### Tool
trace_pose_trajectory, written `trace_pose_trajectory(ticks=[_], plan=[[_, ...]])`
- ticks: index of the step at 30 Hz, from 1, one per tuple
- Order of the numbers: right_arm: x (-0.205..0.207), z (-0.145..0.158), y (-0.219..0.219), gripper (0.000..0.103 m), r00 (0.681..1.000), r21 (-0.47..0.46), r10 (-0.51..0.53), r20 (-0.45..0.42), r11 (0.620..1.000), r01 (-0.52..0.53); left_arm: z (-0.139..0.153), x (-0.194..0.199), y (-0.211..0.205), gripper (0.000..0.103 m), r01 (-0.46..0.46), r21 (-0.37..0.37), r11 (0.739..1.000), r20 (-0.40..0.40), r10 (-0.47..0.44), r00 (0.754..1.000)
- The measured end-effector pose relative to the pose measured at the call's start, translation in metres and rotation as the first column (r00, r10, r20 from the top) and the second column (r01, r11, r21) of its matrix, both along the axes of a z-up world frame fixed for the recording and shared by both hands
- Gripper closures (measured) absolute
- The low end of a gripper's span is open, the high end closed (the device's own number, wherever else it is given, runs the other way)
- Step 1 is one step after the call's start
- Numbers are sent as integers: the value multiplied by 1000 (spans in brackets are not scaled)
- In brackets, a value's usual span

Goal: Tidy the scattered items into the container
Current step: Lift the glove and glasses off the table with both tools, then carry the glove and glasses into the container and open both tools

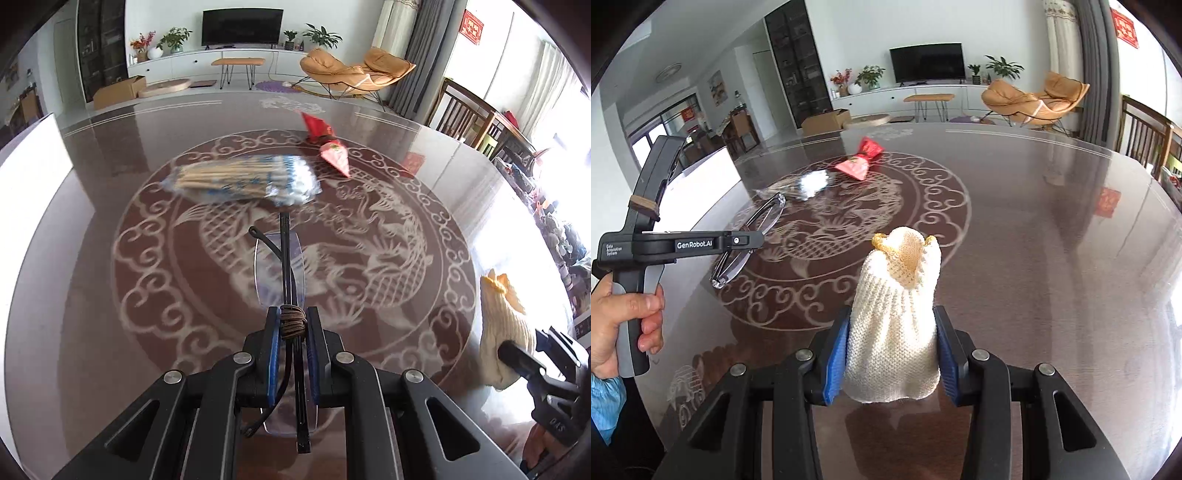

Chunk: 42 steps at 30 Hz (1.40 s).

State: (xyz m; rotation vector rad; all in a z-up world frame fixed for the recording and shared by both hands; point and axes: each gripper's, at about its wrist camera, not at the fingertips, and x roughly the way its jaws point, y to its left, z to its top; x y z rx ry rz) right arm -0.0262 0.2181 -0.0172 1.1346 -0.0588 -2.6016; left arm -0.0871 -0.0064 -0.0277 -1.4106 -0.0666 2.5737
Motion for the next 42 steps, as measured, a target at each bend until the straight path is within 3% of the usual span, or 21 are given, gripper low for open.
trace_pose_trajectory(ticks=[5,7,8,9,11,14,15,18,20,23,42], plan=[[8,-9,-74,59,993,149,113,-37,983,-106,-14,24,-50,89,-41,20,999,16,41,999],[5,-11,-87,55,993,202,104,-52,975,-92,-14,25,-47,80,-10,14,1000,-1,10,1000],[3,-11,-89,49,994,212,97,-52,974,-84,-13,24,-41,64,11,1,1000,-7,-11,1000],[0,-12,-91,41,995,223,88,-45,972,-75,-14,24,-34,39,31,-11,999,-10,-32,999],[-6,-19,-96,38,997,266,70,-15,962,-64,-18,20,-24,5,48,-58,997,4,-48,999],[-15,-21,-96,36,998,288,57,11,956,-57,-22,24,-13,2,61,-139,988,-20,-65,998],[-16,-22,-93,34,999,285,49,17,957,-52,-22,25,-13,0,59,-134,989,-27,-63,998],[-23,-26,-75,26,998,181,11,69,983,-23,-22,24,-13,0,61,-132,989,-28,-65,997],[-24,-24,-65,26,997,126,8,77,992,-18,-22,23,-12,0,62,-129,990,-31,-66,997],[-21,-25,-73,26,997,189,5,72,982,-18,-23,24,-13,0,51,-124,991,-42,-57,998],[-19,-25,-72,24,997,176,8,75,984,-21,-23,23,-11,0,42,-129,991,-48,-49,998]])
